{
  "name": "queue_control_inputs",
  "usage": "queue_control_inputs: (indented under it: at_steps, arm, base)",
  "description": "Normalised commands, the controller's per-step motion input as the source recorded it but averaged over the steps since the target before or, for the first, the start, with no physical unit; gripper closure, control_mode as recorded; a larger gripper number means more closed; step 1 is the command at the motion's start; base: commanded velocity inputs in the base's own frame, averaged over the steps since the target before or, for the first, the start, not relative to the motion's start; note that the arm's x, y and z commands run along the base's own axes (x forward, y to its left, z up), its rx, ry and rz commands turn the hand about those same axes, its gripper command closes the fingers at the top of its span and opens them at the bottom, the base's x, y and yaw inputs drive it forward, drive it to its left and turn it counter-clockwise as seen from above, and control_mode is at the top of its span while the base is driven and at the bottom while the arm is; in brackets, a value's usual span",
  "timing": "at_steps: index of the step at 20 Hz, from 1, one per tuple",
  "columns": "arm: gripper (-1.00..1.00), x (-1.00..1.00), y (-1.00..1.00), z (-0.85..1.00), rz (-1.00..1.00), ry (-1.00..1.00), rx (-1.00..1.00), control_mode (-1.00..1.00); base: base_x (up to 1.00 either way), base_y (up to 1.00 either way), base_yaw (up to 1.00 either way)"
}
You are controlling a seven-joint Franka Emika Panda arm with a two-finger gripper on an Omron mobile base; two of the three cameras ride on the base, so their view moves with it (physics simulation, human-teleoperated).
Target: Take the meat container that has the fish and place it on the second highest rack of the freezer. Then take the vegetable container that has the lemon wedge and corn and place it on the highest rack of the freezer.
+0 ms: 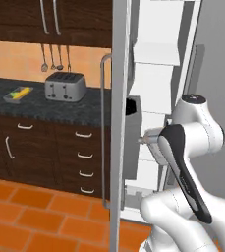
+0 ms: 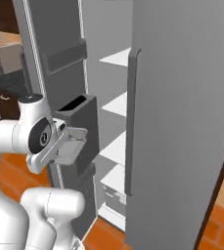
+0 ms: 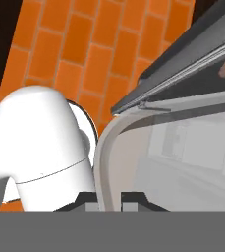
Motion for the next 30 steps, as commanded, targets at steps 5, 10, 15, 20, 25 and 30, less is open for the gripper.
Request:
queue_control_inputs:
  at_steps: [5, 10, 15, 20, 25, 30]
  arm:
    - [1.00, 0.00, 0.00, 0.00, 0.00, 0.00, 0.00, 1.00]
    - [1.00, 0.00, 0.00, 0.00, 0.00, 0.00, 0.00, 1.00]
    - [1.00, 0.00, 0.00, 0.00, 0.00, 0.00, 0.00, 1.00]
    - [1.00, 0.00, 0.00, 0.00, 0.00, 0.00, 0.00, 1.00]
    - [1.00, 0.00, 0.00, 0.00, 0.00, 0.00, 0.00, 1.00]
    - [1.00, 0.00, 0.00, 0.00, 0.00, 0.00, 0.00, 1.00]
  base:
    - [0.01, -0.53, -0.05]
    - [0.71, 0.00, 0.01]
    - [0.78, 0.05, 0.02]
    - [0.53, 0.46, 0.02]
    - [0.21, 0.43, 0.04]
    - [0.22, 0.05, 0.00]
